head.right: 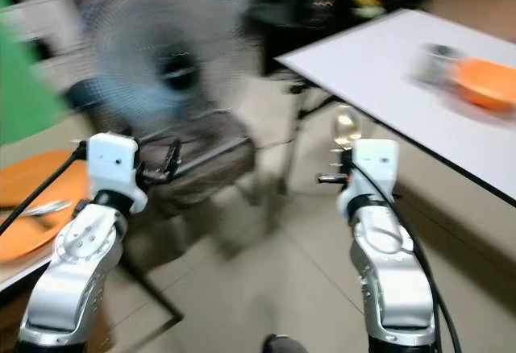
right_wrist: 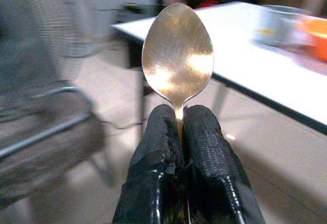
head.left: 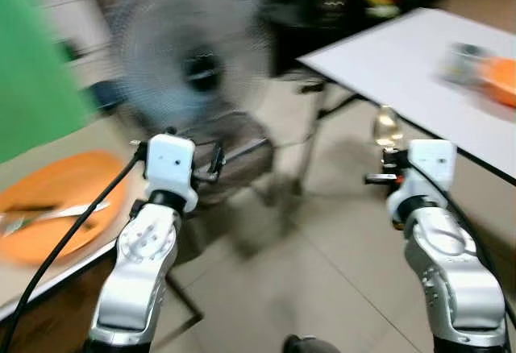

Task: Setting the table

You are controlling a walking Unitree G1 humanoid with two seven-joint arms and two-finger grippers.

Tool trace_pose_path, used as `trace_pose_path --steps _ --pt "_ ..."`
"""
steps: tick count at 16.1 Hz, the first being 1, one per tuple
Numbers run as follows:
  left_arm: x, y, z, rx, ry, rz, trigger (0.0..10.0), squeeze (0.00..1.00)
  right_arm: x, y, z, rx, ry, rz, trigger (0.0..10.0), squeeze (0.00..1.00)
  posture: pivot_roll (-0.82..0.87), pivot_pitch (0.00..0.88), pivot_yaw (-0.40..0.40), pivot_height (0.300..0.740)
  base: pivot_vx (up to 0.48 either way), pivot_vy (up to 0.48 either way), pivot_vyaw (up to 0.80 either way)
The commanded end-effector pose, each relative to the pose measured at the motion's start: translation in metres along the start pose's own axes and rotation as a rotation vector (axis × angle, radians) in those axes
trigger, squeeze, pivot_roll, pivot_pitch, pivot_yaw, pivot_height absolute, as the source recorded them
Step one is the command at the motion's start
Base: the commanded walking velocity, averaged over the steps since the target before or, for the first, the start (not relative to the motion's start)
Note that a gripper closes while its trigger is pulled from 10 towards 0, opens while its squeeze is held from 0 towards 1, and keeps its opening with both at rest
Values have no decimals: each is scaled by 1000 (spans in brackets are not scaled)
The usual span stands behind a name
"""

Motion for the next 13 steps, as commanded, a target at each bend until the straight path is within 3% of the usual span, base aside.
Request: trace_pose_path --steps 1,4,8,13 --pt "1 1 6 19 0 -5 10000 0 10 0 6 15 7 -33 10000 0 17 0 39 740 0 0 -800" --pt "-4 2 2 -42 19 7 10000 0 3 -4 3 -7 11 -16 10000 0 9 0 58 740 0 315 -800" --pt "-6 7 8 -24 9 20 10000 0 3 -6 2 -12 15 -3 10000 0 6 0 78 740 0 461 -800" --pt "-4 11 15 -20 35 14 10000 0 3 -1 12 7 41 8 10000 0 18 0 79 740 0 -288 -800"
Point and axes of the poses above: a point about 5 cm out from each wrist's last joint towards the gripper, its own y axis pointing out of the wrist towards the gripper, its own x axis along the axis of the wrist's last joint, z = x × y, the point moved 2 cm from there along y, pointing out of the wrist towards the gripper, and after that the axes turned 5 degrees about y, right-handed, at the moved point
